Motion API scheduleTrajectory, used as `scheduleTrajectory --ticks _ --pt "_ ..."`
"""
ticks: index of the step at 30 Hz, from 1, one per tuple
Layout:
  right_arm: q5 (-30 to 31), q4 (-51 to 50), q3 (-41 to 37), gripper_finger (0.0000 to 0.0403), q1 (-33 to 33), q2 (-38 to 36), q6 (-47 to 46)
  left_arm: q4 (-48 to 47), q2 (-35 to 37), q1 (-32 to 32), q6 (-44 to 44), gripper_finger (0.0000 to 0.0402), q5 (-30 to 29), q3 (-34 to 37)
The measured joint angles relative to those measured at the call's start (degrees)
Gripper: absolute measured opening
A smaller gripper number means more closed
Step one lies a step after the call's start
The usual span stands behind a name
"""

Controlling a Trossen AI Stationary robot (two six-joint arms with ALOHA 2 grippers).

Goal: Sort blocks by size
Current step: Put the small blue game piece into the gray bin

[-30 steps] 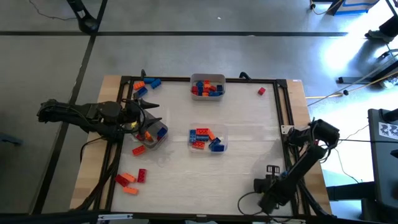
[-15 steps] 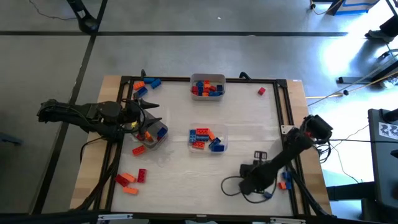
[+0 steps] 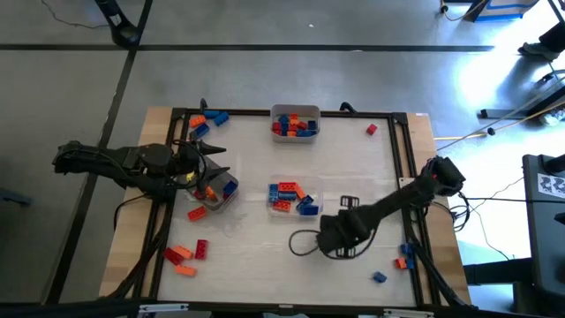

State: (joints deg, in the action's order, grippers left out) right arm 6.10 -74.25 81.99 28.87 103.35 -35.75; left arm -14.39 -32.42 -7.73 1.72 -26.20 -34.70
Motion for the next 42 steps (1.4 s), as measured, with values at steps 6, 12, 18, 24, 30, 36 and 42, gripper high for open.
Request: scheduleTrajectory --ticks 6,12,18,24,30,36,42 --pt "3.71 -4.49 9.05 0.0139 -3.42 0.0 4.23 0.0 0.0 0.01 1.1 0.0265 0.0 0.0" --pt "13.55 -3.42 15.09 0.0139 -8.32 -0.11 13.93 0.0 0.02 0.02 1.32 0.0265 0.0 0.0" --pt "15.84 2.01 15.0 0.0145 -17.89 -0.11 26.6 -0.02 0.01 0.01 1.96 0.0265 0.0 0.0" --pt "17.27 11.05 13.49 0.0142 -29.7 -0.11 37.64 -0.04 0.0 0.01 2.08 0.0265 0.0 0.0" --pt "12.05 26.03 9.64 0.0142 -42.11 -0.11 44.38 -0.04 0.0 0.02 1.52 0.0265 0.0 0.0" --pt "7.18 39.97 3.54 0.0142 -51.97 -0.11 44.77 -0.04 0.02 0.0 1.33 0.0265 -0.02 0.0" --pt "3.26 53.41 -3.47 0.0142 -57.88 -0.11 41.53 -0.04 0.0 0.01 1.36 0.0265 -0.02 0.0"
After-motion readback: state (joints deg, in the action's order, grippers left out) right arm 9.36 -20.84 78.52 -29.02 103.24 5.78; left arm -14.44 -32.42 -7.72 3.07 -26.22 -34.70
